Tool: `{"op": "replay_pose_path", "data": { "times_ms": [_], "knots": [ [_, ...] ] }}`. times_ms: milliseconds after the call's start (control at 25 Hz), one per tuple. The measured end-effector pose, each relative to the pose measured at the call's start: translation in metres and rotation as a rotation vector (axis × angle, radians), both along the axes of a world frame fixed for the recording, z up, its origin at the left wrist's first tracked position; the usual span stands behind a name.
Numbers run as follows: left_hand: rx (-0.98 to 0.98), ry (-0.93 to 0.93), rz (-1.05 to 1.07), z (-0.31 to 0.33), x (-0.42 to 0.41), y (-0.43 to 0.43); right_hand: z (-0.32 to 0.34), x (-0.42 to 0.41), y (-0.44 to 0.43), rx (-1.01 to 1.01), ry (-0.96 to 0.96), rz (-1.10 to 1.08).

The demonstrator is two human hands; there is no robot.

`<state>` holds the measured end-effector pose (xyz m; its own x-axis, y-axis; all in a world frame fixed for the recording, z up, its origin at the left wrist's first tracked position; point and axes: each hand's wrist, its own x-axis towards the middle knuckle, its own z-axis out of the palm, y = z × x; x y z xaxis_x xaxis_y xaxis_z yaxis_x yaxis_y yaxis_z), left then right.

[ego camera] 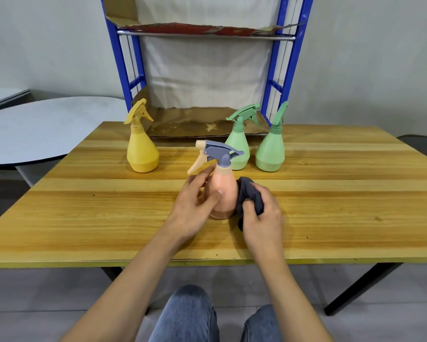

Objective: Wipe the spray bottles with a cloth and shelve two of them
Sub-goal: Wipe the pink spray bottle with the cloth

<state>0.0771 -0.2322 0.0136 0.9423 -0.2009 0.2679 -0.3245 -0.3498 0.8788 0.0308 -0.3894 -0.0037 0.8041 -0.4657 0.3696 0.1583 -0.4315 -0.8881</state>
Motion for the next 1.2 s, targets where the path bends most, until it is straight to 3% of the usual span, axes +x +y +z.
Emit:
{"op": "replay_pose_path", "data": {
  "times_ms": [160,280,440,720,920,1080,1200],
  "knots": [
    [-0.028,-0.028,0.120,-0.005,0.001,-0.005,0.012,0.001,0.001,0.091,-0.058,-0.039],
    [-0.019,0.001,0.030,-0.001,-0.001,-0.003,0.036,0.012,0.007,0.071,-0.116,0.016],
    [0.009,-0.018,-0.034,0.003,-0.005,0.006,0.048,0.022,0.019,0.007,-0.077,0.110],
    [0.000,-0.052,-0.051,0.006,-0.010,0.000,0.024,0.006,-0.003,-0.014,0.093,0.092],
    [0.003,-0.047,-0.053,0.005,-0.009,0.001,0.040,0.020,0.016,0.002,-0.061,0.104],
    [0.023,-0.066,-0.043,0.003,-0.006,0.001,0.012,0.009,0.011,0.090,0.013,0.020],
    [0.036,-0.076,-0.049,0.005,-0.007,0.000,0.027,0.017,0.009,0.050,0.018,0.047]
  ]
}}
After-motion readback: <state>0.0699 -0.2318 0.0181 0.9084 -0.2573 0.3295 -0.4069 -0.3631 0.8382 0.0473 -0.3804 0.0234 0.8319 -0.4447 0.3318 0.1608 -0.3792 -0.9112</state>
